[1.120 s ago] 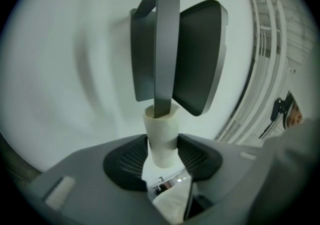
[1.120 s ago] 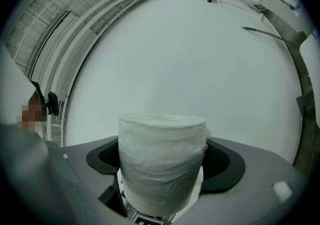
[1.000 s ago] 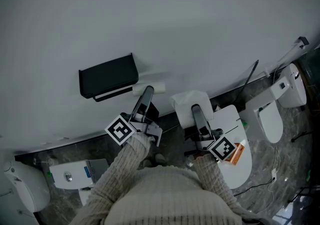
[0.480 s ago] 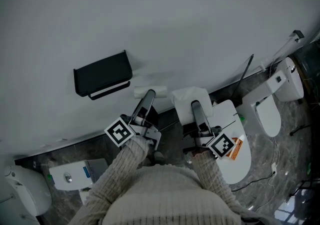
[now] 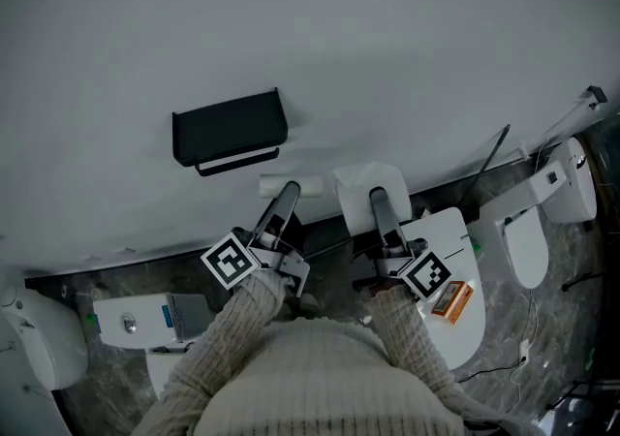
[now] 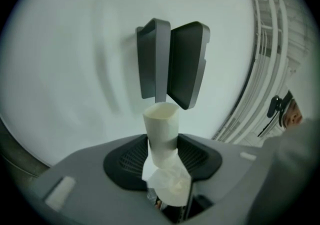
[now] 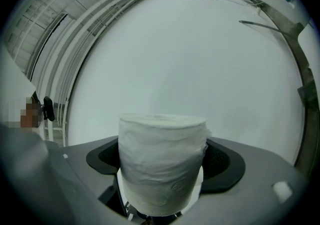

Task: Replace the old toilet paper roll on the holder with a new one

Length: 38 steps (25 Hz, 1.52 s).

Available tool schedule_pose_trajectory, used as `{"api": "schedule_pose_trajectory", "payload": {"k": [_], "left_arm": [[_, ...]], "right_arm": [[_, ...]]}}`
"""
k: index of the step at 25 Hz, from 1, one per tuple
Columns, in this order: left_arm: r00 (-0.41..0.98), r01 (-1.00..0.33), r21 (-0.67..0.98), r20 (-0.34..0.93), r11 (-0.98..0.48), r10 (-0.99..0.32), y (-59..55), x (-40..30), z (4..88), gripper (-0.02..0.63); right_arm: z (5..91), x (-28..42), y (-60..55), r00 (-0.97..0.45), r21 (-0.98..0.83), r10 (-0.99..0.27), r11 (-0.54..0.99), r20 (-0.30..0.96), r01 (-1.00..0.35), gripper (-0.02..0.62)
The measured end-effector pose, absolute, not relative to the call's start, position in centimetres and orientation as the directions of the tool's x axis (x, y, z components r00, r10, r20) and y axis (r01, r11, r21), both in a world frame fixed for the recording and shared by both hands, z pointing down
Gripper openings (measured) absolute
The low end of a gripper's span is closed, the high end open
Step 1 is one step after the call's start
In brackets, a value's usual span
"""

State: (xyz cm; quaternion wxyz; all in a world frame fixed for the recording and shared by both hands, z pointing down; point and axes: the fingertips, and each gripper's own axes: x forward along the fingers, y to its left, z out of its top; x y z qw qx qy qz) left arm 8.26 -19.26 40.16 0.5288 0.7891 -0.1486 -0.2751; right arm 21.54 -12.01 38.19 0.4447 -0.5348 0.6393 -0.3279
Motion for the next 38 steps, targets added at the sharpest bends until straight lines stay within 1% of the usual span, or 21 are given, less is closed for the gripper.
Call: {"api": "schedule_pose_trajectory", "payload": {"k": [8, 14, 17, 22, 38], "left_arm": [[0.744, 0.015, 0.916, -0.278, -0.400, -0.608, -19.7, 3.8, 40.1, 0.172], [0.694, -0.015, 0.917, -0.278, -0.398, -0.665, -19.8, 0.6, 40.2, 0.172], [0.672, -0.027, 0.918, -0.277, -0.397, -0.687, -20.1, -1.4, 40.3, 0.172], [0.644, -0.052, 0.922, -0.263, -0.384, -0.719, -20.3, -2.7, 40.6, 0.172], [0.582, -0.077, 0.925, -0.261, -0.372, -0.770, -20.5, -4.2, 40.8, 0.172]], "right_arm": [[37.7, 19.1, -15.6, -0.118, -0.900, -0.965, 0.263, -0.236, -0.348, 0.449], [37.2, 17.5, -18.5, -0.168, -0.891, -0.954, 0.294, -0.250, -0.347, 0.449], [37.1, 16.5, -20.2, -0.177, -0.890, -0.952, 0.299, -0.251, -0.345, 0.449], [37.1, 16.3, -22.3, -0.178, -0.897, -0.951, 0.300, -0.254, -0.326, 0.449], [37.7, 16.2, -25.1, -0.172, -0.919, -0.949, 0.302, -0.264, -0.255, 0.449]]}}
